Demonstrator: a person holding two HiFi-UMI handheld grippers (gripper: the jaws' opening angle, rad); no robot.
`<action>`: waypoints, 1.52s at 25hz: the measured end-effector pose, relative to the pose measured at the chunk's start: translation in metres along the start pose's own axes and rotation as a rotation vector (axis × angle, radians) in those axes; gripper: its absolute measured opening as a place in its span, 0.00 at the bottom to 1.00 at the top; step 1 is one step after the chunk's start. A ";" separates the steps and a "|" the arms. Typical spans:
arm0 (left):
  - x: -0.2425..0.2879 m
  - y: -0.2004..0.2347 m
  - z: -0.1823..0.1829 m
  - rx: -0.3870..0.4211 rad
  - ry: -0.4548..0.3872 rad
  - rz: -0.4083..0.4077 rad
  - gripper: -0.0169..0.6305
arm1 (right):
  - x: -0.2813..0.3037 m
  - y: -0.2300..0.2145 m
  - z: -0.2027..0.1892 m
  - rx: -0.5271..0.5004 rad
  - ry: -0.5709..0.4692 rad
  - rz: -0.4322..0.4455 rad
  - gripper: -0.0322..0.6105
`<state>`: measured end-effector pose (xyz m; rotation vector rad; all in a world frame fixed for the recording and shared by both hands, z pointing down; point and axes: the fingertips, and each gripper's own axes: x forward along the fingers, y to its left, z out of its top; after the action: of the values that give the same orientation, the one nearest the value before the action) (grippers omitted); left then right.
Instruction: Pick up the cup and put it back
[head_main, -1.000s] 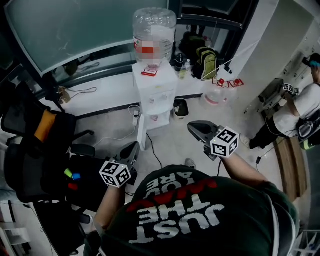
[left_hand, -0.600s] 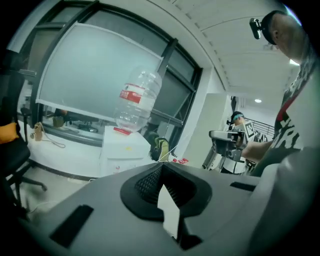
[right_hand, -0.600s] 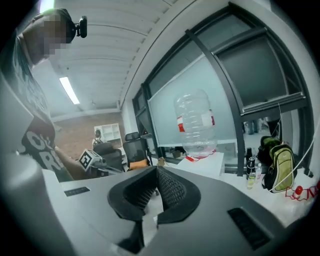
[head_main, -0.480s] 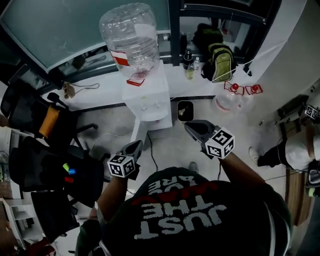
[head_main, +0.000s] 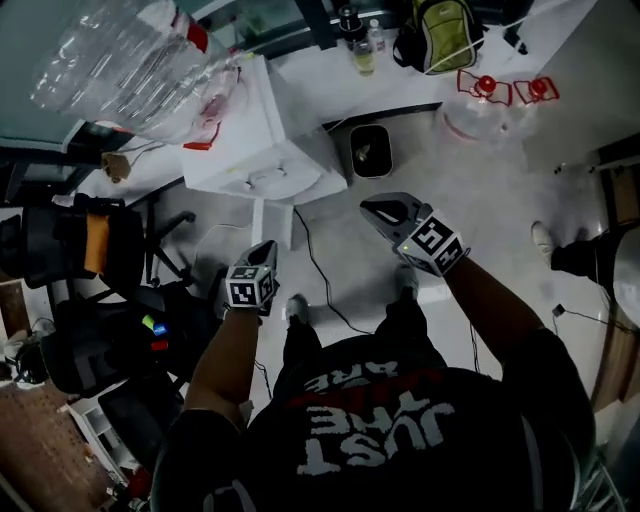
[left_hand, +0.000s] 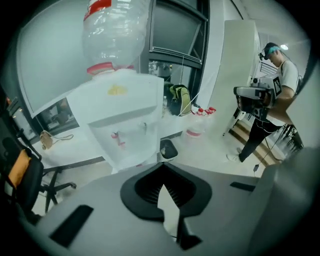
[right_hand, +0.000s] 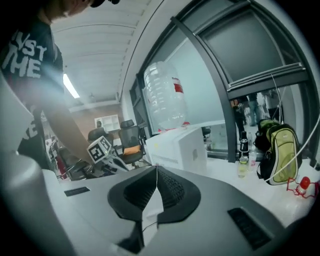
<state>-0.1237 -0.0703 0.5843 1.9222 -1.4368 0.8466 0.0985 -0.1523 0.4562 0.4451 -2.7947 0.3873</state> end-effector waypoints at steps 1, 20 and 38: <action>0.016 0.006 -0.003 0.004 -0.004 0.000 0.04 | 0.009 -0.005 -0.015 0.007 0.011 -0.010 0.10; 0.327 0.131 -0.236 0.223 0.124 -0.125 0.04 | 0.234 -0.061 -0.342 0.105 0.093 -0.091 0.11; 0.544 0.170 -0.204 0.567 0.175 0.070 0.16 | 0.250 -0.095 -0.480 0.132 0.126 -0.031 0.11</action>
<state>-0.1994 -0.2770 1.1483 2.1276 -1.2498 1.5445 0.0144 -0.1586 0.9996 0.4758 -2.6472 0.5749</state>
